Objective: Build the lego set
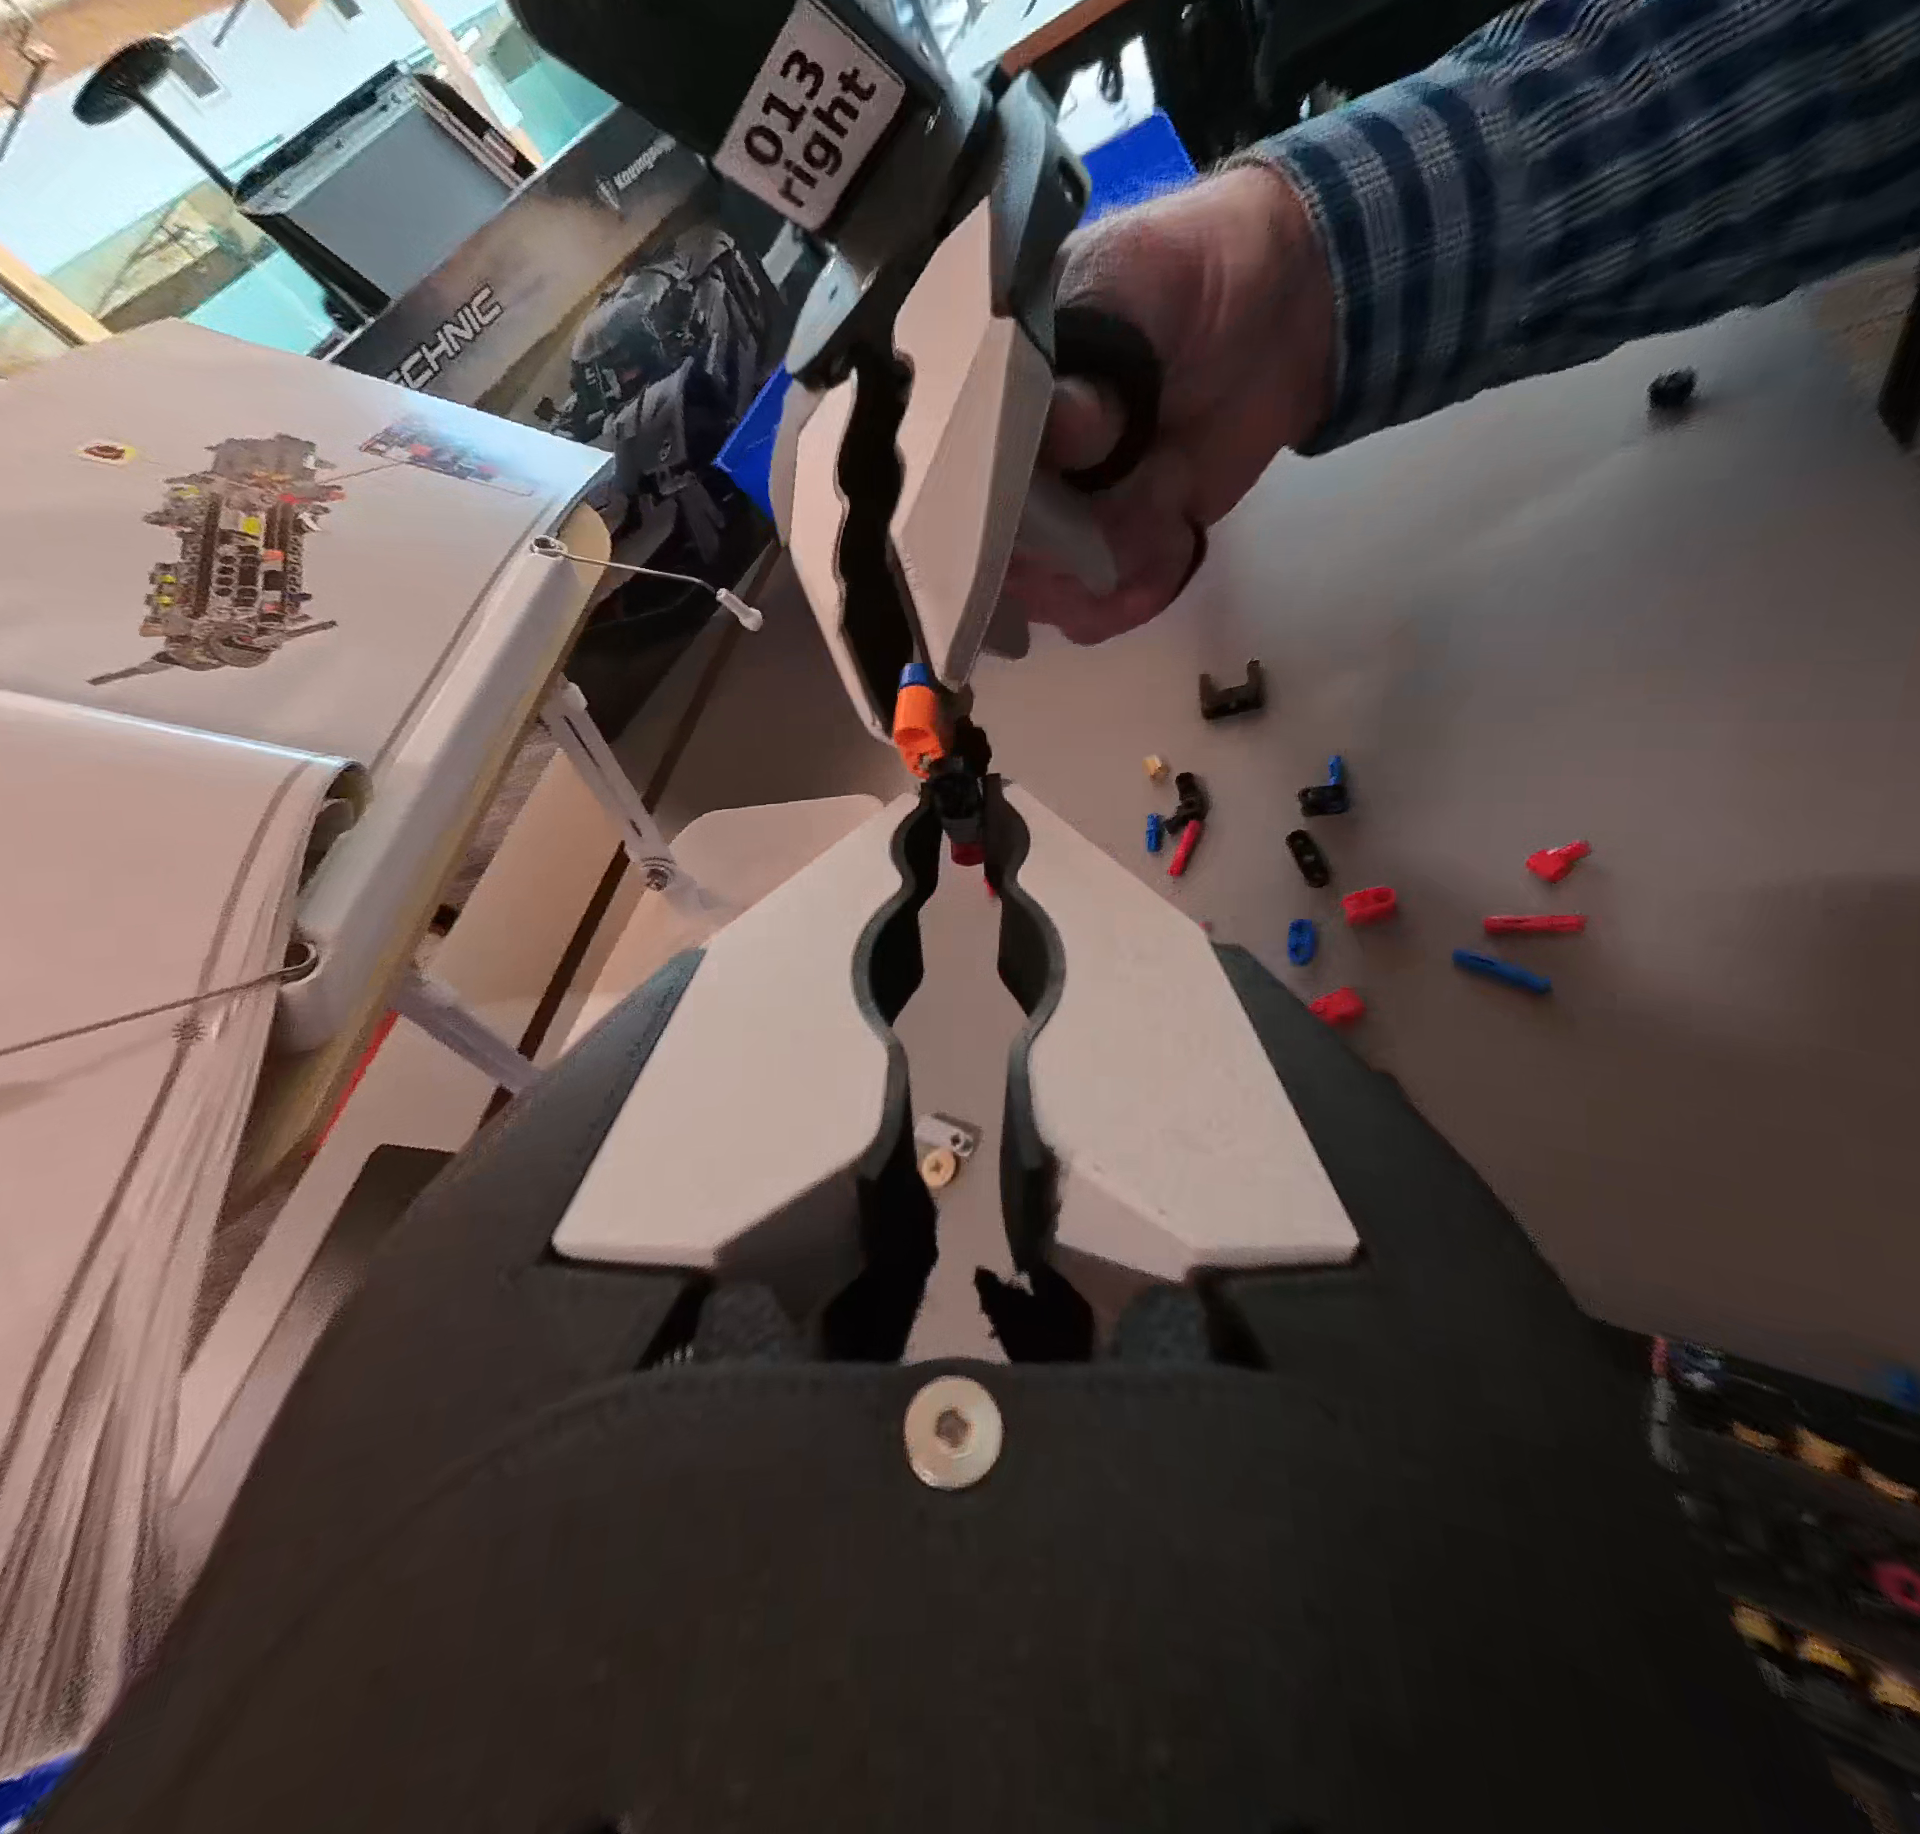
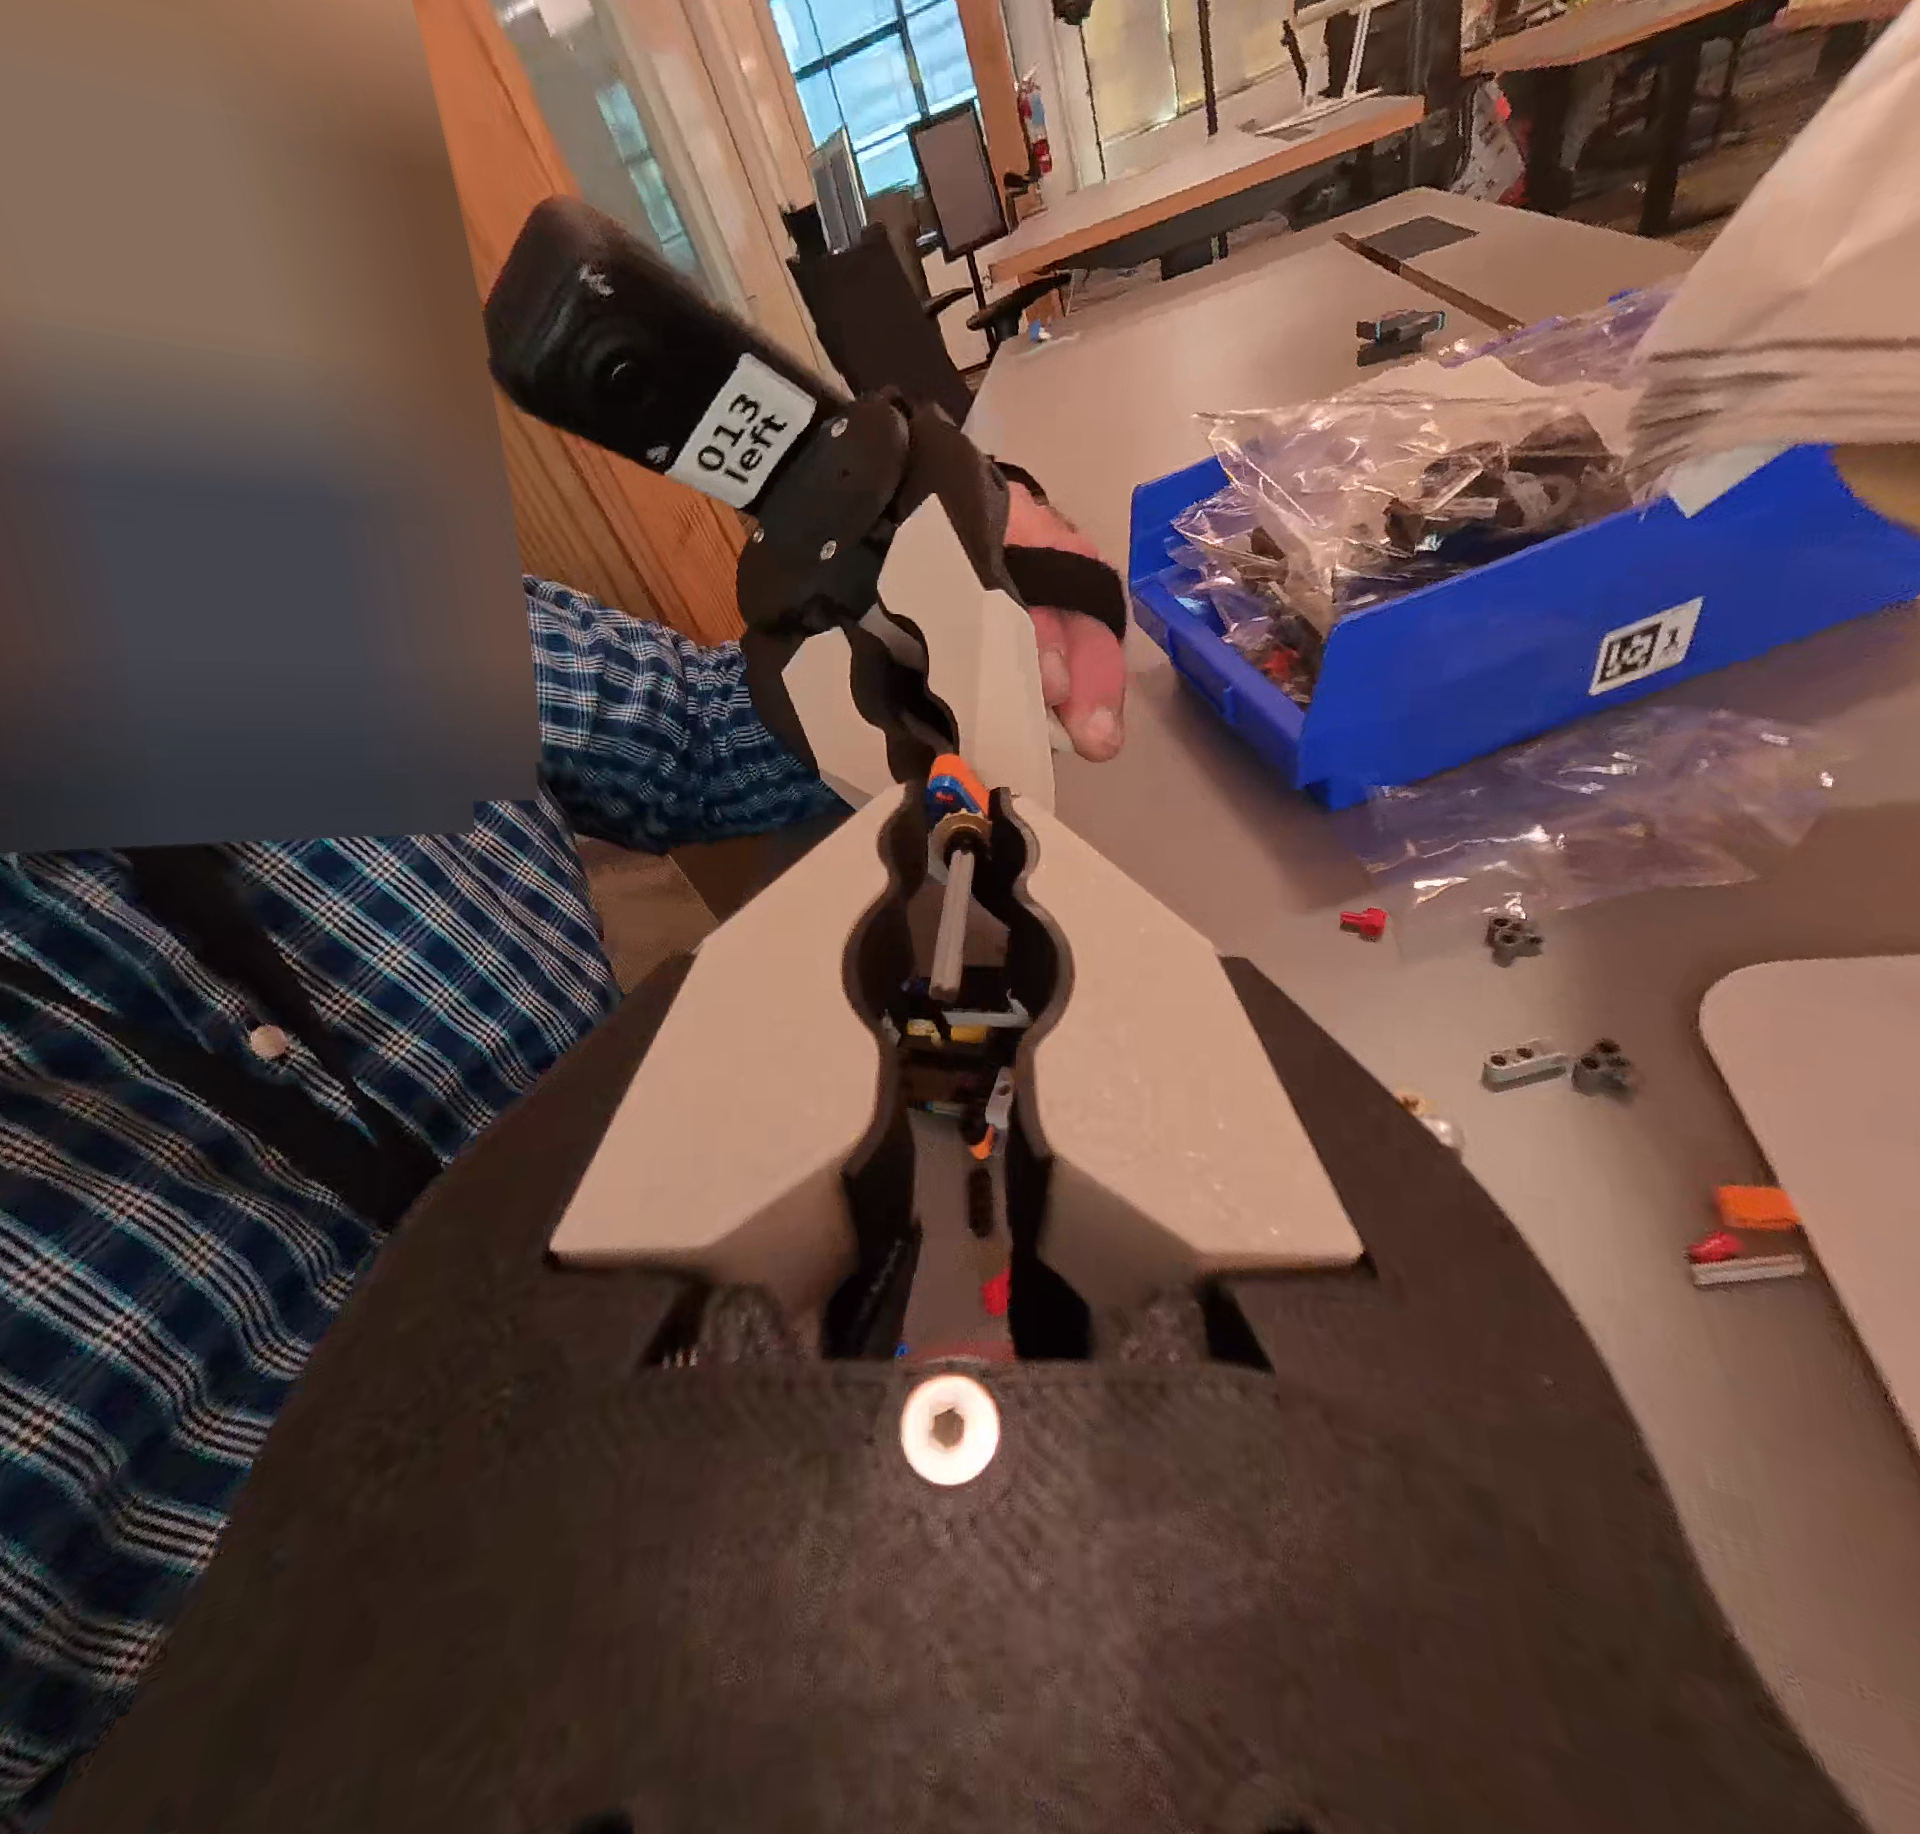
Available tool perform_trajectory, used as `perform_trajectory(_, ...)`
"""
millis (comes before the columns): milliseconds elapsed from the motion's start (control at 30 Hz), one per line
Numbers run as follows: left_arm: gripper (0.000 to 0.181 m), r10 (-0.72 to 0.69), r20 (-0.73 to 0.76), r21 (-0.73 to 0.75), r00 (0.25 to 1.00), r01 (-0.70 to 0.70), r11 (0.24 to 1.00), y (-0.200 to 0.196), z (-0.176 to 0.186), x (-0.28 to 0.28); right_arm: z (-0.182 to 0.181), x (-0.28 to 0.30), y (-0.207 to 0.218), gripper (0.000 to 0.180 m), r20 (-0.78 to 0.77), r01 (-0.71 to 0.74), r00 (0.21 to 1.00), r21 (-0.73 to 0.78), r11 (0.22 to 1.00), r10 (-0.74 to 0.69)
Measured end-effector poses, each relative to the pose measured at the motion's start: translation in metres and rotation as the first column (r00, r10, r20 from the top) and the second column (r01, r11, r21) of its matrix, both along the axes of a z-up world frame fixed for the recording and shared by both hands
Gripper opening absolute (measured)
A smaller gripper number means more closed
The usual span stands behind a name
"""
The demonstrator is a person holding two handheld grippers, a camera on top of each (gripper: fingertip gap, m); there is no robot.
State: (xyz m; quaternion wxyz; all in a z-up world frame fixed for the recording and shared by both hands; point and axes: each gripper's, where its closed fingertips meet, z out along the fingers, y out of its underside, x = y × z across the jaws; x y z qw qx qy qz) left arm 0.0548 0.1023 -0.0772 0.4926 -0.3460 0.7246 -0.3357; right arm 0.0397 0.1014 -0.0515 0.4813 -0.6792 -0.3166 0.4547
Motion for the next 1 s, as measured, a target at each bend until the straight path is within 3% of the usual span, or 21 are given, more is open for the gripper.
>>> perform_trajectory(167, 0.006, 0.012, 0.018, 0.053, 1.000, -0.013, 0.999, 0.002, 0.000, 0.000, 0.000, 0.001, 0.003, 0.009, -0.122, -0.006, 0.992, -0.120, 0.993, -0.008)
perform_trajectory(267, 0.005, -0.026, 0.010, -0.015, 1.000, 0.026, 1.000, 0.000, 0.002, -0.002, 0.002, 0.000, 0.000, 0.009, -0.157, -0.041, 0.987, -0.127, 0.991, 0.021)
perform_trajectory(400, 0.005, -0.090, -0.004, -0.144, 0.996, 0.088, 0.986, -0.006, 0.004, -0.005, 0.001, 0.000, -0.002, 0.017, -0.028, -0.017, 0.999, -0.026, 1.000, 0.016)
perform_trajectory(633, 0.005, -0.155, -0.027, -0.275, 0.988, 0.142, 0.951, -0.010, 0.003, -0.007, 0.003, -0.001, -0.006, 0.006, 0.205, -0.027, 0.979, 0.155, 0.988, -0.005)
perform_trajectory(833, 0.005, -0.211, -0.029, -0.365, 0.977, 0.186, 0.912, -0.017, 0.006, -0.009, 0.004, -0.003, -0.008, 0.015, 0.278, -0.037, 0.960, 0.198, 0.979, -0.020)
perform_trajectory(900, 0.005, -0.198, -0.035, -0.356, 0.980, 0.173, 0.918, -0.015, 0.004, -0.008, 0.002, -0.005, -0.008, 0.004, 0.287, -0.032, 0.958, 0.193, 0.981, -0.025)
perform_trajectory(1000, 0.005, -0.197, -0.030, -0.342, 0.980, 0.175, 0.923, -0.016, 0.004, -0.008, 0.003, -0.004, -0.007, 0.003, 0.242, -0.020, 0.970, 0.152, 0.988, -0.018)
